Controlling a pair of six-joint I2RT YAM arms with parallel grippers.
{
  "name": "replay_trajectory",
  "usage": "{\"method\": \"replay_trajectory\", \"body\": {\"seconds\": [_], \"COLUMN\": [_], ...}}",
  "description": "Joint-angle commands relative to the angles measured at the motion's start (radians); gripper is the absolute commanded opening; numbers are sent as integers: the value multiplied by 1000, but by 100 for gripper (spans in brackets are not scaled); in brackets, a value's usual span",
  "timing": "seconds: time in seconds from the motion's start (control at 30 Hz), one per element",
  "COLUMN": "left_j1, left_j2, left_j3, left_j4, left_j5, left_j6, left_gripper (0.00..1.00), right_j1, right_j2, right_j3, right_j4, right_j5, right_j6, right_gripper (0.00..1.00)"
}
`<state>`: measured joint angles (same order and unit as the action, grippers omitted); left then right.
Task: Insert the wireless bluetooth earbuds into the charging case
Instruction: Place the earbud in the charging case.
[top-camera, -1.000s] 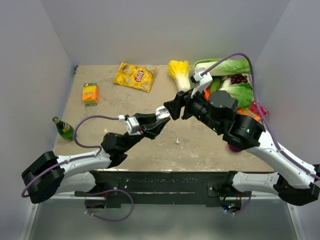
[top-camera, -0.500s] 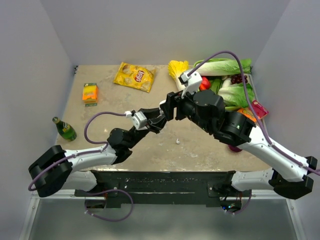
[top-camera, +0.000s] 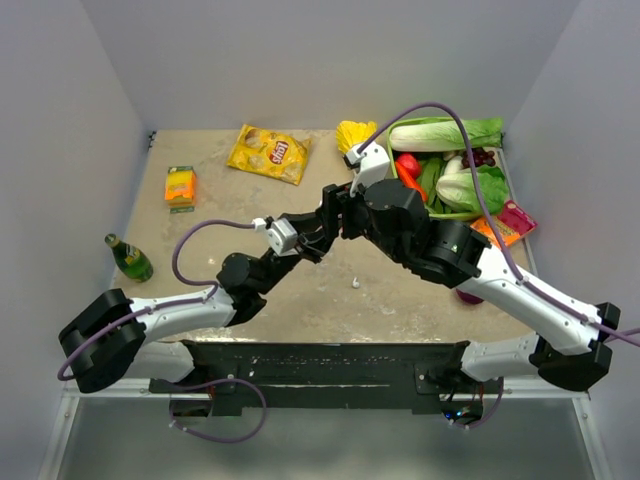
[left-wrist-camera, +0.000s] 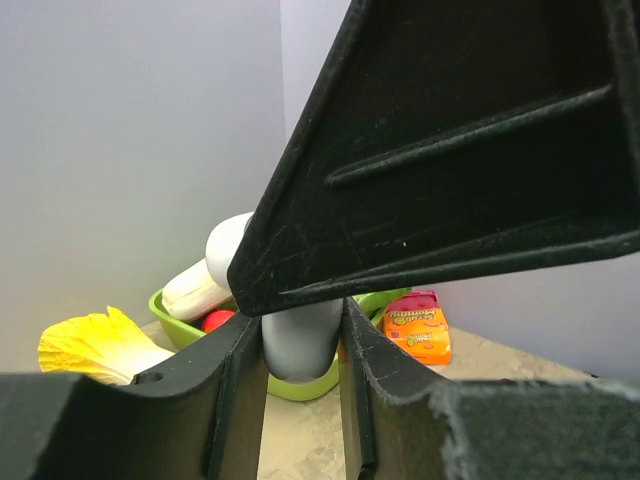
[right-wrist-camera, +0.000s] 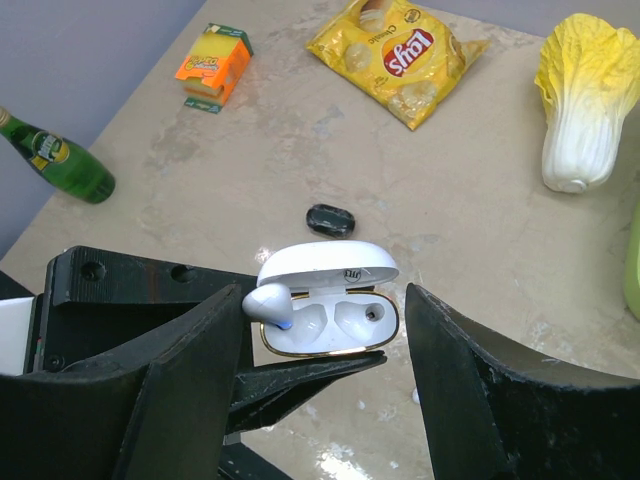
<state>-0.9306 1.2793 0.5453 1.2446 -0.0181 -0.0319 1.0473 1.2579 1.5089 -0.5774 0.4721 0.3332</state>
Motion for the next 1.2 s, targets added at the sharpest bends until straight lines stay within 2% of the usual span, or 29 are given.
{"method": "replay_trajectory", "body": {"seconds": [0.0, 0.37, 1.17], "left_j1": [1, -2, -1], "left_j2": [5, -6, -54], "left_j3": [42, 28, 16], "left_j4": [45, 50, 53], "left_j5": [-23, -39, -69], "left_j6": [27, 53, 63], "left_gripper": [0, 0, 0], "right_j1": [2, 2, 2], "right_j2": [3, 18, -54], "right_j3": [45, 25, -49], "right_j4": [16, 19, -9], "right_j5": [48, 88, 82], "right_j6": [10, 15, 20], "right_gripper": [67, 67, 67]}}
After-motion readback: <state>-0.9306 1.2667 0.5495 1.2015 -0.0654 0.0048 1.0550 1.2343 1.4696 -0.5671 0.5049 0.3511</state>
